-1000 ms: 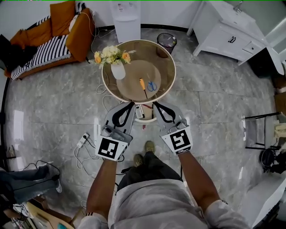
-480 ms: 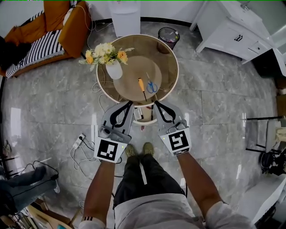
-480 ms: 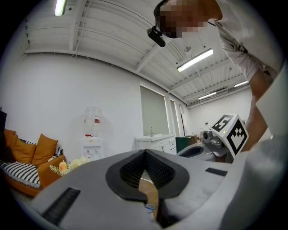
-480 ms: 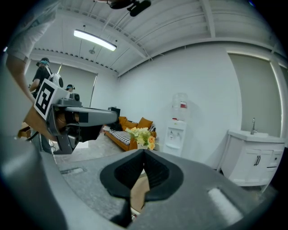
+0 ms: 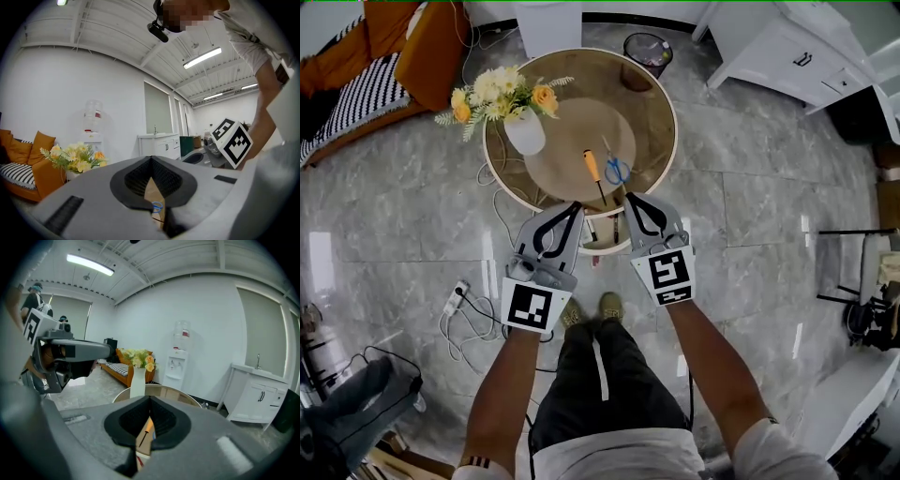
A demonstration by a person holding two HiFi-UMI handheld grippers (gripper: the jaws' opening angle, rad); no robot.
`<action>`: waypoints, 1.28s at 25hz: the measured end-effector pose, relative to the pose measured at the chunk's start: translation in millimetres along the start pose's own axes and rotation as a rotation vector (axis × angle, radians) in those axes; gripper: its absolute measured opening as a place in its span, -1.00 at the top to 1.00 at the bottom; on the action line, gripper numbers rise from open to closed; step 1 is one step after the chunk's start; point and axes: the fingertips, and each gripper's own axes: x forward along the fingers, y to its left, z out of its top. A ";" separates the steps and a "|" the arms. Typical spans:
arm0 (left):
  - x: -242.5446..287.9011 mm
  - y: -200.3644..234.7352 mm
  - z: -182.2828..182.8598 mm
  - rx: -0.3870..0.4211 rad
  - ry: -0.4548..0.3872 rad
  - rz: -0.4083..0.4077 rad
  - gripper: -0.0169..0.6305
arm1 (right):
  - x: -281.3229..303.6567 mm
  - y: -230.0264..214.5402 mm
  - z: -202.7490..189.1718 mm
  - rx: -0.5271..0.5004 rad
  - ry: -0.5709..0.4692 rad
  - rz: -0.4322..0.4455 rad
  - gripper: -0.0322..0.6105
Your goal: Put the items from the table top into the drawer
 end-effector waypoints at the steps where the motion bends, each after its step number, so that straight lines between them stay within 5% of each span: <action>1: 2.9 1.4 -6.6 0.000 0.003 -0.004 0.95 | 5.9 -1.7 -7.5 -0.004 0.014 -0.003 0.90; 17: 50.9 36.0 -85.7 -0.036 0.044 -0.022 0.95 | 88.5 -25.8 -95.1 0.012 0.157 -0.035 0.83; 32: 90.5 52.2 -130.5 -0.050 0.069 -0.048 0.95 | 151.7 -38.5 -180.5 0.066 0.395 -0.024 0.62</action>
